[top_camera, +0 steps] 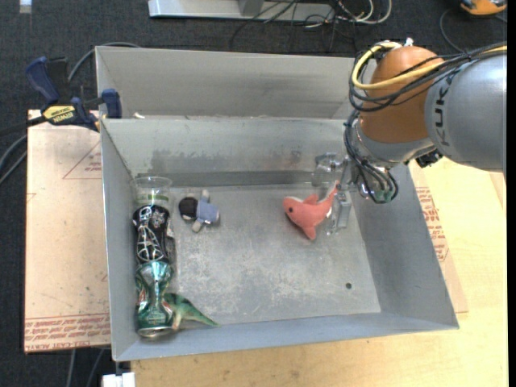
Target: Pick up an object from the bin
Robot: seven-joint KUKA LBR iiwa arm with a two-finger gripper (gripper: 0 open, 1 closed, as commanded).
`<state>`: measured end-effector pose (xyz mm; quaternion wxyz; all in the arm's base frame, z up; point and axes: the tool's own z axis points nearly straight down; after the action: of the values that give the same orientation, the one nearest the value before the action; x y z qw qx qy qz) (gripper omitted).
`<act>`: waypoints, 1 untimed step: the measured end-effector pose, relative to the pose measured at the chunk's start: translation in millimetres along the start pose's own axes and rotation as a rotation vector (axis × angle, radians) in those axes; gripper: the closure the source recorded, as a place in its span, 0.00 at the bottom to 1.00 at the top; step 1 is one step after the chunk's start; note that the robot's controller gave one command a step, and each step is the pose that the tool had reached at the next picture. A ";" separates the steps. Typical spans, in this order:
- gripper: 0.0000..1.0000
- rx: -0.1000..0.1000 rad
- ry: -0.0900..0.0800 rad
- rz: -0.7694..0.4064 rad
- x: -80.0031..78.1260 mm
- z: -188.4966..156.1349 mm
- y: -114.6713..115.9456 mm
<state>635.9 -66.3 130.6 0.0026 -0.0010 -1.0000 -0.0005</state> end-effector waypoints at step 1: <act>0.00 0.001 -0.007 -0.002 -1.9 -5.2 0.3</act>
Offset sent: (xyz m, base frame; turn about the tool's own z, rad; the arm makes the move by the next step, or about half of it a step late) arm 0.0017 0.0199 -0.0606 0.1665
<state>637.8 -66.1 135.8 -0.0012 -0.0001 -1.0000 -0.0002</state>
